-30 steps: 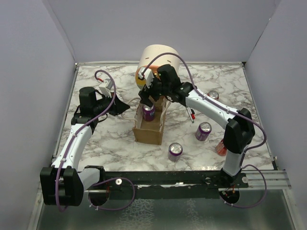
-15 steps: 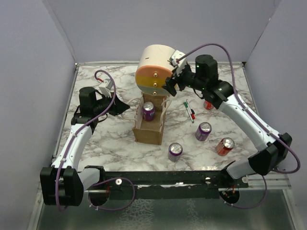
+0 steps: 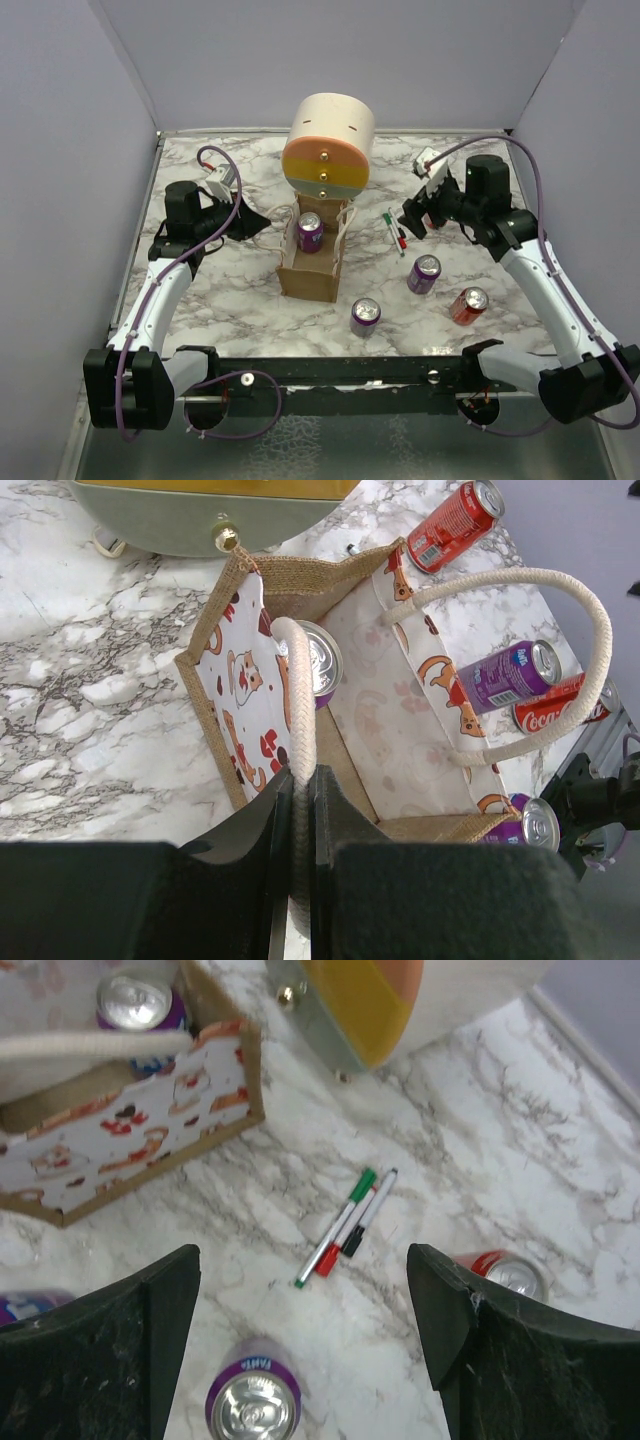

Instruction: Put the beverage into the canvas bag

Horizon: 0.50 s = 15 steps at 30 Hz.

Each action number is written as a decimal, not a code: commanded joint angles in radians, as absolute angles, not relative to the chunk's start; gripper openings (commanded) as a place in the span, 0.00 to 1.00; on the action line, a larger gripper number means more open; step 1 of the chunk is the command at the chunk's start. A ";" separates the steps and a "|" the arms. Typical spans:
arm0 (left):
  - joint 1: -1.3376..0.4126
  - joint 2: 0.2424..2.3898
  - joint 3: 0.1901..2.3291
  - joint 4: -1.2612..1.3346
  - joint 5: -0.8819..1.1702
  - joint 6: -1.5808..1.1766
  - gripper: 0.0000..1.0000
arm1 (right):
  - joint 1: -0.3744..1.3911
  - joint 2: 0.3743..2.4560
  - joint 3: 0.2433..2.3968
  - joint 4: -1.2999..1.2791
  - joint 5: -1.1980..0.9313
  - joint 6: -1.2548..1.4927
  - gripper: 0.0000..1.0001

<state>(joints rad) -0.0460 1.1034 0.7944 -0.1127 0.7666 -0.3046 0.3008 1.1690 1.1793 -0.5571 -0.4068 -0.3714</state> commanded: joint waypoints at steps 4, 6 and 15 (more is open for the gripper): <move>-0.046 1.111 0.796 -0.094 0.758 -0.304 0.00 | 0.273 1.091 1.014 -0.772 -0.413 -0.497 0.86; -0.046 1.114 0.795 -0.093 0.756 -0.306 0.00 | 0.273 1.093 0.986 -0.792 -0.398 -0.502 0.89; -0.046 1.117 0.794 -0.092 0.754 -0.310 0.00 | 0.273 1.181 0.968 -0.850 -0.281 -0.503 0.97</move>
